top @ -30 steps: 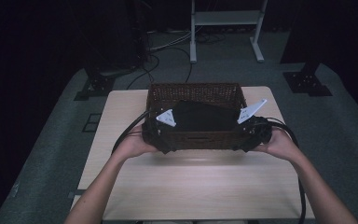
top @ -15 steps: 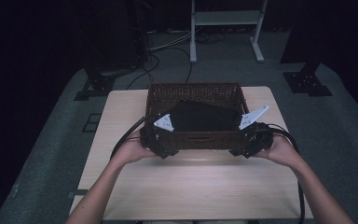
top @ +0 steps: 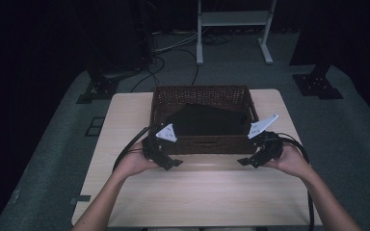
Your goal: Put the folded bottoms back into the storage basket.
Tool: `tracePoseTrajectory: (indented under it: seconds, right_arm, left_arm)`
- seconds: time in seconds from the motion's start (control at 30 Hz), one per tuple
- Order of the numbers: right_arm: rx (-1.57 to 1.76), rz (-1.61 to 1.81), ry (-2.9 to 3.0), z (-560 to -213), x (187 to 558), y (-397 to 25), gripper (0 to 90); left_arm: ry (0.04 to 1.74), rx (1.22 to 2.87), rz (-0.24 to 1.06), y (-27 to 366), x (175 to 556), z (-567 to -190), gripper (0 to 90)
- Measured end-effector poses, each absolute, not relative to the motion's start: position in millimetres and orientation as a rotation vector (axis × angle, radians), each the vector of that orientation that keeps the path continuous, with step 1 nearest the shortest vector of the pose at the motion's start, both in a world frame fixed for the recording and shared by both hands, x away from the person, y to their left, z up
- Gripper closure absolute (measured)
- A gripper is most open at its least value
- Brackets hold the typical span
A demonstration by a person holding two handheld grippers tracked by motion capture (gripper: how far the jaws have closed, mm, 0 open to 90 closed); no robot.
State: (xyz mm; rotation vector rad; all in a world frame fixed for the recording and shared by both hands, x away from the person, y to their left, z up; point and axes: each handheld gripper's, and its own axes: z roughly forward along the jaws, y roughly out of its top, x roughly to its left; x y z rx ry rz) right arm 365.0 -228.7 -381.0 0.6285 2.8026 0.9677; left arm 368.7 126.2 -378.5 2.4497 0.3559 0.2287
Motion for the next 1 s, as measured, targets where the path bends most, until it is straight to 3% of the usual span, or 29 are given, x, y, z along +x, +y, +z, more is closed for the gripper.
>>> tracePoseTrajectory:
  seconds: [1.0]
  right_arm:
    - [0.699, 0.998, 2.789, -402.6, 344.4, -242.3, 23.3]
  left_arm:
    - [0.367, 2.425, 0.225, 133.7, 345.6, -399.3, 13.2]
